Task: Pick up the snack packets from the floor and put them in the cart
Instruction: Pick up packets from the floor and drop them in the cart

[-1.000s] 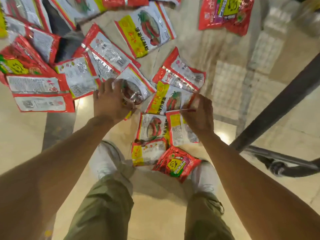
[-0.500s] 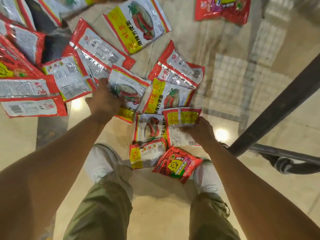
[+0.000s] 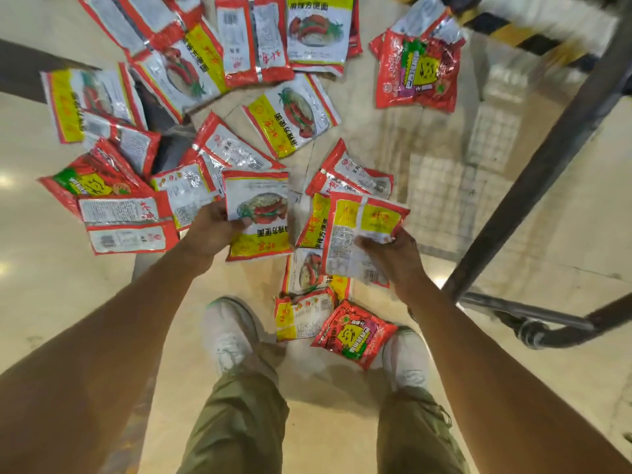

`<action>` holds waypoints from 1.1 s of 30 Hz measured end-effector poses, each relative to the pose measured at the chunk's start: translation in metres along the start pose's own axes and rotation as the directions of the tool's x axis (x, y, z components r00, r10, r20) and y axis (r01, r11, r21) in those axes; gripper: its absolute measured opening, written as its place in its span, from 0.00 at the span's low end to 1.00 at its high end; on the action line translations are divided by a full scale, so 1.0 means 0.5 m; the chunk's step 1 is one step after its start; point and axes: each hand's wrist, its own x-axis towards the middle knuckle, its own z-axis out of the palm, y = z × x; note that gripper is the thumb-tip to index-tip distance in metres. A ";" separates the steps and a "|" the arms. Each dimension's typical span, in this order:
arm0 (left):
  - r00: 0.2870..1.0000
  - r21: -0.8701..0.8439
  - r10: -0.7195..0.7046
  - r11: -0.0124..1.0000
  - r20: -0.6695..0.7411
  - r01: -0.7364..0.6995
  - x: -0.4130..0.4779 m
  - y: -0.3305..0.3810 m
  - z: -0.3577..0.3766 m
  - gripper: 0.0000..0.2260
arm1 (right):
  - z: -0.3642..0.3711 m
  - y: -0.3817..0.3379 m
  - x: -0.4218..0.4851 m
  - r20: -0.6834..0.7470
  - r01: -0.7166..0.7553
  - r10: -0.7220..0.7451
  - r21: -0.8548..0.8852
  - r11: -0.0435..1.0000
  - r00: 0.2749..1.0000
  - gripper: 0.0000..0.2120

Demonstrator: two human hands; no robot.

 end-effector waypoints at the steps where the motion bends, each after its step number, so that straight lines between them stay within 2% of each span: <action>1: 0.999 -0.026 0.021 0.999 0.029 -0.020 -0.020 0.021 -0.005 0.14 | 0.006 -0.020 -0.014 -0.002 0.005 -0.005 0.033 0.999 1.000 0.17; 5: 0.992 -0.124 0.051 0.992 0.119 -0.036 -0.114 0.123 -0.021 0.15 | 0.009 -0.129 -0.087 -0.003 0.069 -0.069 0.141 0.988 0.998 0.20; 8: 0.986 -0.192 0.109 0.978 0.123 -0.084 -0.183 0.204 -0.040 0.24 | 0.002 -0.231 -0.155 -0.010 0.147 -0.149 0.213 0.966 0.989 0.15; 13: 0.978 -0.255 0.193 0.952 0.075 -0.168 -0.295 0.358 -0.065 0.25 | -0.025 -0.417 -0.260 -0.049 0.300 -0.301 0.330 0.895 0.952 0.20; 15: 0.973 -0.265 0.231 0.939 0.022 -0.217 -0.338 0.423 -0.064 0.21 | -0.027 -0.491 -0.299 -0.100 0.365 -0.353 0.354 0.861 0.930 0.21; 19: 0.959 -0.304 0.280 0.910 -0.052 -0.282 -0.440 0.555 -0.049 0.20 | -0.045 -0.618 -0.388 -0.141 0.429 -0.410 0.431 0.794 0.901 0.30; 20: 0.955 -0.309 0.293 0.904 -0.055 -0.295 -0.466 0.590 -0.047 0.20 | -0.060 -0.652 -0.417 -0.145 0.446 -0.431 0.457 0.769 0.891 0.29; 26: 0.910 -0.344 0.414 0.857 0.019 -0.383 -0.663 0.807 -0.021 0.26 | -0.220 -0.832 -0.587 -0.132 0.525 -0.527 0.449 0.723 0.839 0.21; 28: 0.898 -0.335 0.439 0.852 0.040 -0.402 -0.733 0.879 -0.001 0.27 | -0.295 -0.893 -0.650 -0.155 0.555 -0.556 0.474 0.684 0.817 0.20; 33: 0.881 -0.284 0.472 0.848 0.023 -0.447 -0.933 1.055 0.103 0.30 | -0.511 -1.001 -0.820 -0.237 0.604 -0.562 0.431 0.670 0.793 0.24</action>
